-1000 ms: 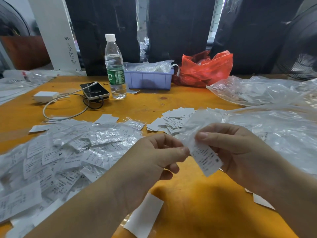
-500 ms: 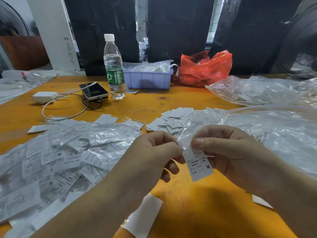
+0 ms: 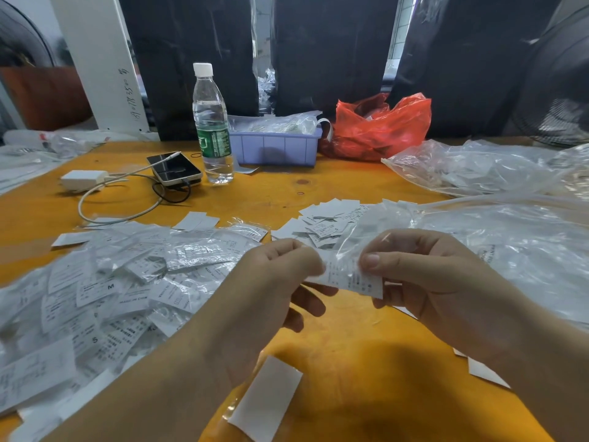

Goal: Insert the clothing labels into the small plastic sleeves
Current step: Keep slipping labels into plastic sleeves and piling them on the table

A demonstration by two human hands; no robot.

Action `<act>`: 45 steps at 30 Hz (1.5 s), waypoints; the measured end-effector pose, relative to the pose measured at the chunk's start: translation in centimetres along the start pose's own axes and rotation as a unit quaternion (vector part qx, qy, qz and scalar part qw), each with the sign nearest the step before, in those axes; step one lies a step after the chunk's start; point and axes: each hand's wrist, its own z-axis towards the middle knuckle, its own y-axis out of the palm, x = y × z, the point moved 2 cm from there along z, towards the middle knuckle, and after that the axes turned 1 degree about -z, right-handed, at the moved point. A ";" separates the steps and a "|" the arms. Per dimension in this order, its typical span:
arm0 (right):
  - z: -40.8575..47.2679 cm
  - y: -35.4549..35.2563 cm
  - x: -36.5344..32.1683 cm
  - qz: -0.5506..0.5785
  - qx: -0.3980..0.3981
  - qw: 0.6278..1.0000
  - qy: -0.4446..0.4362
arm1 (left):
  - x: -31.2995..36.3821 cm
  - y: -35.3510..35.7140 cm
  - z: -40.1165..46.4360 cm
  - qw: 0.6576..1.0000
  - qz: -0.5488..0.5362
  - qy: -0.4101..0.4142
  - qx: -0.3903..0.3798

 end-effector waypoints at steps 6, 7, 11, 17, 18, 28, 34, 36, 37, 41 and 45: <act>-0.1 0.3 -0.1 0.016 -0.013 1.000 -0.005 | -0.1 -0.1 0.1 1.000 0.019 0.021 0.000; -0.1 0.2 -0.1 0.021 -0.003 1.000 -0.008 | -0.1 0.0 0.1 0.999 0.021 0.028 -0.011; 0.2 -0.5 -0.2 0.026 0.035 0.999 -0.019 | 0.0 0.3 -0.1 0.996 0.041 0.024 -0.078; 0.2 -0.1 0.2 0.000 0.028 0.999 -0.015 | -0.2 1.0 -0.4 0.994 0.058 0.021 -0.088; 0.2 -0.2 0.3 -0.001 0.031 0.999 -0.014 | -0.1 0.9 -0.4 0.996 0.051 0.028 -0.073; 0.3 -0.2 0.3 0.029 0.008 1.000 0.005 | -0.2 0.1 -0.1 0.995 0.040 0.079 0.036; 0.2 -0.1 0.3 0.005 -0.004 1.000 -0.004 | -0.6 0.7 -0.1 0.998 0.042 0.043 -0.028; 0.2 -0.1 0.3 0.001 -0.005 1.000 -0.007 | -0.8 0.8 0.0 0.998 0.045 0.028 -0.042; 0.2 -0.1 0.3 0.000 -0.004 1.000 -0.009 | -0.9 0.7 0.1 0.998 0.041 0.019 -0.046; 0.2 -0.3 0.0 -0.012 0.013 1.000 -0.016 | -0.9 0.3 0.1 0.998 0.019 -0.018 -0.059; 0.4 -0.6 -0.1 0.006 0.041 0.999 -0.012 | -0.6 -0.3 0.2 0.992 0.110 0.060 0.001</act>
